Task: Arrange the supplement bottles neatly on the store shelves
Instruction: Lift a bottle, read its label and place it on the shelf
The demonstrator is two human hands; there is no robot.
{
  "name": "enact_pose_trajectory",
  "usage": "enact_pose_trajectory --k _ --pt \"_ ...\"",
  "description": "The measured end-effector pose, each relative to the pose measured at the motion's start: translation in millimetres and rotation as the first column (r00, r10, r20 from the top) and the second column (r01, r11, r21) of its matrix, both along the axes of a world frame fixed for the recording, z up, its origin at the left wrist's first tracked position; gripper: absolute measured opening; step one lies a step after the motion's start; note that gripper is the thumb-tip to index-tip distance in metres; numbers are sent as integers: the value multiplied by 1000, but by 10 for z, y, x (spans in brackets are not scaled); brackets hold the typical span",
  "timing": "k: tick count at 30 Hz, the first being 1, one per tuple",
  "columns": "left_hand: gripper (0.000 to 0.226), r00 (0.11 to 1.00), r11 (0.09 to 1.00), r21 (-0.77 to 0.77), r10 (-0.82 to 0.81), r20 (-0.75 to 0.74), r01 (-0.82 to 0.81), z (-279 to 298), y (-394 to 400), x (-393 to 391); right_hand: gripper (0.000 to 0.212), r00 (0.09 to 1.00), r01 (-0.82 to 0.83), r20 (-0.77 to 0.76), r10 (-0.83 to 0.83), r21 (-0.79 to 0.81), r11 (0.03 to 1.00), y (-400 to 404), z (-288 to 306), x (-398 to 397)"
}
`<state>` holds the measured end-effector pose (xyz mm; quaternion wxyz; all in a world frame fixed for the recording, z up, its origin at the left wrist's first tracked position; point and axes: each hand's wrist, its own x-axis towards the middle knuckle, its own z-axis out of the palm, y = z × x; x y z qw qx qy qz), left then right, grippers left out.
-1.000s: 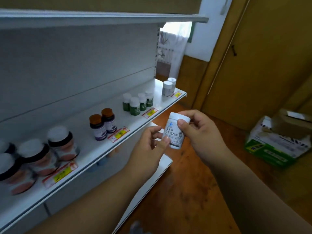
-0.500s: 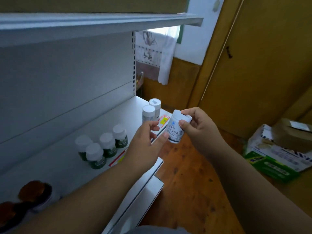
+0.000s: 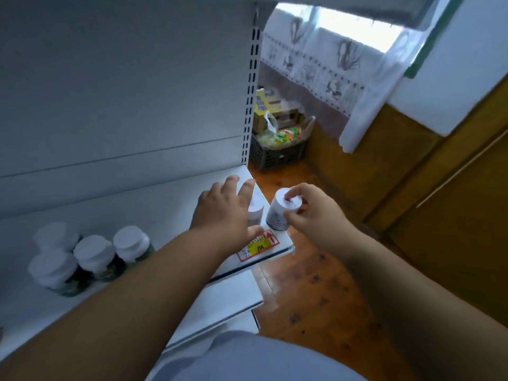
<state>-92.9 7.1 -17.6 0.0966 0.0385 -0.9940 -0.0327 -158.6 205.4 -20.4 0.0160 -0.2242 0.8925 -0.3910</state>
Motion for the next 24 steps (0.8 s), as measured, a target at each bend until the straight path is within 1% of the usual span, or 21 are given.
enact_pose_trajectory --k 1,3,7,10,14,16,19,21,24 --pt "94 998 999 -22 36 45 -35 -24 30 -62 26 999 -40 8 40 -7 999 -12 -37 -70" --pt "90 994 996 -60 72 87 -66 -82 74 -117 29 995 -102 15 102 -11 995 -54 -116 -162" --pt "76 998 994 -107 36 42 -31 -154 46 -103 34 982 -191 4 191 25 981 -116 -241 -274" --pt "76 999 998 -67 -16 45 19 -166 -16 -98 38 979 -200 -27 202 51 978 -127 -290 -325" --pt "77 999 998 -66 -10 45 13 -170 -16 -111 39 978 -200 -37 204 86 976 -116 -309 -315" --pt "82 999 997 -71 -9 44 13 -149 -3 -76 41 978 -199 -47 204 85 976 -110 -273 -286" --pt "91 1000 999 -49 -12 -28 11 -48 -15 71 44 977 -171 -114 178 65 983 -155 -153 -166" --pt "86 995 1000 7 6 -100 -6 60 -58 253 41 966 -174 -183 182 60 983 -242 -30 -21" --pt "74 986 997 66 60 -155 -50 195 -214 675 35 941 -212 -262 215 38 976 -528 196 308"
